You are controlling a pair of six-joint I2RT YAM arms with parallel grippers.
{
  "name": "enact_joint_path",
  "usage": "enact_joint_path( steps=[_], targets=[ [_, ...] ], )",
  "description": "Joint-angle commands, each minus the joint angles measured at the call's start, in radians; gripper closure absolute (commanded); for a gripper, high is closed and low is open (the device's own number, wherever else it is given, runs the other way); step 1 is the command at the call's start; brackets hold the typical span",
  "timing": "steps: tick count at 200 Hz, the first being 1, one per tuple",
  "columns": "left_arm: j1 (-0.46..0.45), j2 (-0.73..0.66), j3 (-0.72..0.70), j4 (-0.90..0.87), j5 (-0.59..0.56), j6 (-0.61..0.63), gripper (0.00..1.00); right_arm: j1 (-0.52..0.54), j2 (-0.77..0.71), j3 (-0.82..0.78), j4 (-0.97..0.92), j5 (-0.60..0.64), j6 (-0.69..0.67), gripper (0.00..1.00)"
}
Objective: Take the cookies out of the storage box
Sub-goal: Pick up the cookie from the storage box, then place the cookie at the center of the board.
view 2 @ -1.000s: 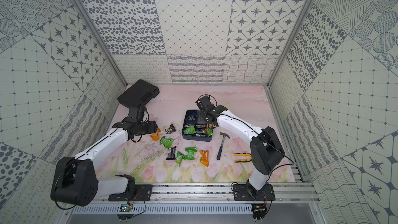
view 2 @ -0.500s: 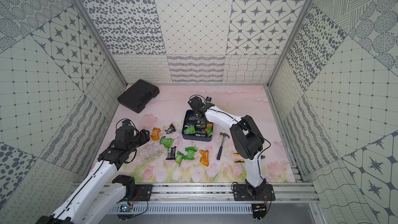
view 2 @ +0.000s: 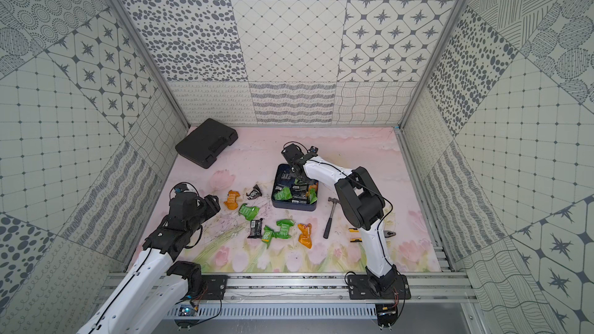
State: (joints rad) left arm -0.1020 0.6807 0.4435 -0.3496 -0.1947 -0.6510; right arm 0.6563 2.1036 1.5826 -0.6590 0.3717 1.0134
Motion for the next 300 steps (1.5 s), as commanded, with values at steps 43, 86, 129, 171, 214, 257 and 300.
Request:
enact_joint_path(
  steps=[43,86,129,171,214,257,300],
  targets=[
    [0.005,0.011,0.036,-0.034,-0.034,0.012,0.32,-0.013,0.083,0.065,0.004,0.003,0.007,0.46],
    [0.003,0.031,0.061,-0.041,-0.035,0.042,0.32,-0.012,0.086,0.079,0.004,-0.002,-0.005,0.61],
    [0.002,0.03,0.067,-0.043,-0.034,0.037,0.32,-0.013,0.011,0.048,0.022,-0.02,-0.04,0.72],
    [0.003,0.016,0.073,-0.052,-0.027,0.058,0.33,-0.01,-0.128,-0.048,0.116,-0.088,-0.086,0.76],
    [0.003,0.009,0.073,-0.047,0.019,0.068,0.33,0.003,-0.254,-0.138,0.182,-0.16,-0.144,0.77],
    [0.004,0.02,0.086,-0.058,0.027,-0.013,0.33,0.082,-0.371,-0.213,0.227,-0.217,-0.291,0.78],
    [0.005,0.004,0.07,-0.123,-0.052,-0.173,0.34,0.289,-0.424,-0.282,0.276,-0.25,-0.583,0.79]
  ],
)
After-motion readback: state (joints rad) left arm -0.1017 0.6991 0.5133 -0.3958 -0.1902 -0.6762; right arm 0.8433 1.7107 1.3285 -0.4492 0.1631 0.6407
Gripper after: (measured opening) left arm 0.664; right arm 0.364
